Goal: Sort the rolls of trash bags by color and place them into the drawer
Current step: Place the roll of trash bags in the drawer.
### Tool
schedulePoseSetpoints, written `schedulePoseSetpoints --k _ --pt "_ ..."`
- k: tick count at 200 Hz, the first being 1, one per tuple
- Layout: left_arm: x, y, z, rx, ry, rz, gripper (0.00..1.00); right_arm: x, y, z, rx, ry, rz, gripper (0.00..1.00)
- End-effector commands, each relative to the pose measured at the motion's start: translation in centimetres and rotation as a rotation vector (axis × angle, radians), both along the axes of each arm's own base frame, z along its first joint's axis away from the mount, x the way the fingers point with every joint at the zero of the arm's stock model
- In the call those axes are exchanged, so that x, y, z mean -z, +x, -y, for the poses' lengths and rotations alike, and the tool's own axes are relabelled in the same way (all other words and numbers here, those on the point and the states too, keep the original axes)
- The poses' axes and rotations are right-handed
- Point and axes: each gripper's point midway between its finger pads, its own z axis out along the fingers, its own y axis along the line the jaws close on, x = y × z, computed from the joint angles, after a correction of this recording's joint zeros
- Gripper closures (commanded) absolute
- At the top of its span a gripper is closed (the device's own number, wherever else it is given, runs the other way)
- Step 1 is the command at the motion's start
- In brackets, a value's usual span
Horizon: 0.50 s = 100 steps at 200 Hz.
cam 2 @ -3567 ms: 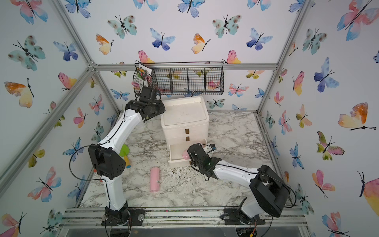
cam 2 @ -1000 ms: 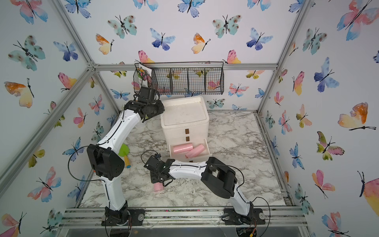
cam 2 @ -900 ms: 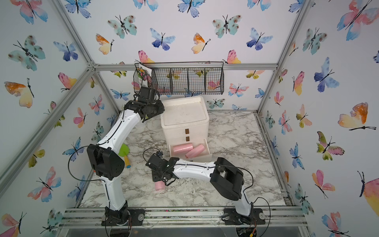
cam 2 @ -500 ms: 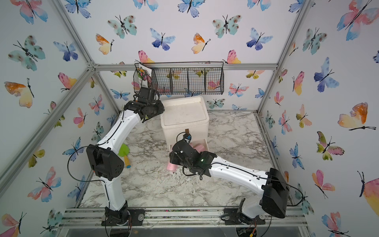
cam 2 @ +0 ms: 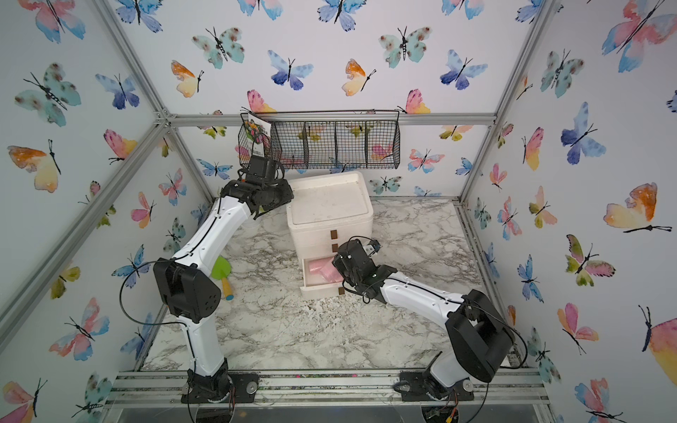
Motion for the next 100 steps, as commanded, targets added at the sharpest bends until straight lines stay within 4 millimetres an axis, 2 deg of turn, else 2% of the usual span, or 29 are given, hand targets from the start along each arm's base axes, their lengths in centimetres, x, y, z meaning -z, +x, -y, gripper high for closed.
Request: schedulePoseSetpoints --k 1,17,59,100 --pt "0.8 -1.4 -1.7 -0.037 -0.037 -0.084 1.0 -0.4 1.0 -0.3 0.082 0.108 0.001 0.56" --pt "0.8 -1.3 -1.8 -0.037 -0.039 -0.082 1.0 0.4 0.9 -0.3 0.096 0.112 -0.018 0.53" --pt "0.7 -0.9 -1.8 -0.038 -0.041 -0.078 1.0 1.6 0.6 -0.4 0.097 0.121 -0.054 0.33" --pt "1.4 -1.0 -1.7 -0.037 -0.047 -0.092 1.0 0.8 0.3 0.0 0.091 0.127 -0.022 0.3"
